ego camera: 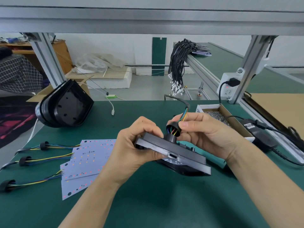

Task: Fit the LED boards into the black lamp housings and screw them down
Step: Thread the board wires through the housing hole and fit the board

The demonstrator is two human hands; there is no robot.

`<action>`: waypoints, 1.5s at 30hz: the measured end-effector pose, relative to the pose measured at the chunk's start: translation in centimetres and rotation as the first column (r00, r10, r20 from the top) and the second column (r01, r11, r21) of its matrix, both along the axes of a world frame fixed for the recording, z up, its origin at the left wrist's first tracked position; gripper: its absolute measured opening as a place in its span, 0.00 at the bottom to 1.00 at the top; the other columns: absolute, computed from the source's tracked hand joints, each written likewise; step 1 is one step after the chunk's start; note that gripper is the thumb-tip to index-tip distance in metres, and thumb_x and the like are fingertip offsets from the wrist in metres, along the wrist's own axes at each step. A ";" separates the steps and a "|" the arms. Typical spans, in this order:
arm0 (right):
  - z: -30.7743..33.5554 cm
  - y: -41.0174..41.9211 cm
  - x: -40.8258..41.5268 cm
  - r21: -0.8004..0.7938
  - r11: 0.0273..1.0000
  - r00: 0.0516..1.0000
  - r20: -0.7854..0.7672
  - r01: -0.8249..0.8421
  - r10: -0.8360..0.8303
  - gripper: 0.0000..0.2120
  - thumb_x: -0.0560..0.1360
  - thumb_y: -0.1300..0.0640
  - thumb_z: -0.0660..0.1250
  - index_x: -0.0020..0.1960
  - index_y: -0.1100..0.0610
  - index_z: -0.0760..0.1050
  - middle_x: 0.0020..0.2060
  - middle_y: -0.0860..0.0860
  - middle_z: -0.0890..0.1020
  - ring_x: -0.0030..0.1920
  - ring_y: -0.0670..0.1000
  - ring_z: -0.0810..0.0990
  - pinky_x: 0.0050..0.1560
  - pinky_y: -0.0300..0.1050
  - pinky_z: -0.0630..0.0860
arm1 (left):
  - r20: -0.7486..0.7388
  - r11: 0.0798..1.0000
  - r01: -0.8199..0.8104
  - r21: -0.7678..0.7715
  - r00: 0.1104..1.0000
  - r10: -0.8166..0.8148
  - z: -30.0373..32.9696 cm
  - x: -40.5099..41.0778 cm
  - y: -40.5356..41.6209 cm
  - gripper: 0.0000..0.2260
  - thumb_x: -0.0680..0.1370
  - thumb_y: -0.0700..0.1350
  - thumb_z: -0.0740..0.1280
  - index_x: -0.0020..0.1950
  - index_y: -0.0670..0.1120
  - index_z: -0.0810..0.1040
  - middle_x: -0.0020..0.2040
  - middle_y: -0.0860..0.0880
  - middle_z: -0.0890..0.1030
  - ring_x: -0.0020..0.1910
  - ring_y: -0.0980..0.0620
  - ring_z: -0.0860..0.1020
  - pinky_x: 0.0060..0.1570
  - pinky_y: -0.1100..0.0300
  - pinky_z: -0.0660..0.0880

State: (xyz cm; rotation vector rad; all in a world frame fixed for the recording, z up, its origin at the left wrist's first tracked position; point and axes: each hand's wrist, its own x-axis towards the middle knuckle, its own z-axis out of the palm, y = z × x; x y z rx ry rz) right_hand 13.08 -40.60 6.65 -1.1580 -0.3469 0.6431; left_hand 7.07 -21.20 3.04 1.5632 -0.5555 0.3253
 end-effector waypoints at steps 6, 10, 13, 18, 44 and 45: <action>-0.3 0.2 0.0 -0.076 0.996 0.996 0.080 -0.043 0.049 0.09 0.66 0.66 0.67 0.42 0.60 0.84 0.41 0.54 0.85 0.37 0.47 0.83 0.39 0.37 0.79 | -0.013 0.995 0.062 -0.074 0.998 -0.063 0.1 0.1 -0.1 0.12 0.63 0.54 0.79 0.42 0.53 0.82 0.42 0.55 0.77 0.40 0.54 0.74 0.42 0.66 0.70; -0.3 0.1 -0.1 -0.018 0.997 0.997 0.043 -0.069 0.070 0.08 0.66 0.65 0.70 0.43 0.61 0.84 0.40 0.54 0.85 0.36 0.47 0.83 0.38 0.36 0.79 | -0.037 0.990 0.093 -0.104 0.995 -0.097 0.0 0.1 -0.1 0.12 0.63 0.53 0.79 0.43 0.53 0.83 0.41 0.56 0.78 0.39 0.55 0.74 0.41 0.66 0.71; -0.2 -0.1 -0.2 -0.022 0.996 0.995 0.035 -0.089 0.090 0.07 0.67 0.65 0.69 0.43 0.61 0.84 0.36 0.54 0.84 0.31 0.45 0.82 0.35 0.35 0.78 | -0.048 0.989 0.093 -0.113 0.994 -0.099 0.0 0.1 0.1 0.12 0.63 0.54 0.79 0.43 0.53 0.83 0.42 0.56 0.79 0.40 0.55 0.75 0.41 0.65 0.71; -0.1 0.1 -0.5 -0.036 0.999 0.994 0.104 -0.035 0.038 0.08 0.69 0.63 0.68 0.44 0.60 0.84 0.38 0.53 0.85 0.36 0.46 0.83 0.39 0.36 0.79 | -0.055 0.990 0.108 -0.093 0.992 -0.113 0.1 0.3 0.0 0.12 0.64 0.52 0.79 0.44 0.52 0.83 0.42 0.54 0.79 0.41 0.54 0.76 0.44 0.64 0.72; -0.7 4.5 -1.1 0.100 0.843 0.843 0.059 0.529 -0.535 0.14 0.74 0.59 0.68 0.31 0.58 0.82 0.23 0.47 0.70 0.23 0.41 0.69 0.26 0.30 0.68 | -0.238 0.935 0.299 -0.191 0.910 -0.339 1.3 1.5 0.0 0.21 0.64 0.36 0.74 0.56 0.46 0.81 0.50 0.46 0.81 0.45 0.48 0.80 0.50 0.58 0.76; -0.7 4.6 -1.0 0.095 0.836 0.835 0.062 0.540 -0.546 0.15 0.75 0.60 0.68 0.30 0.57 0.82 0.23 0.48 0.69 0.23 0.42 0.68 0.26 0.30 0.67 | -0.242 0.934 0.296 -0.200 0.909 -0.340 1.3 1.5 -0.1 0.20 0.63 0.35 0.74 0.54 0.46 0.82 0.48 0.46 0.82 0.45 0.48 0.80 0.50 0.58 0.76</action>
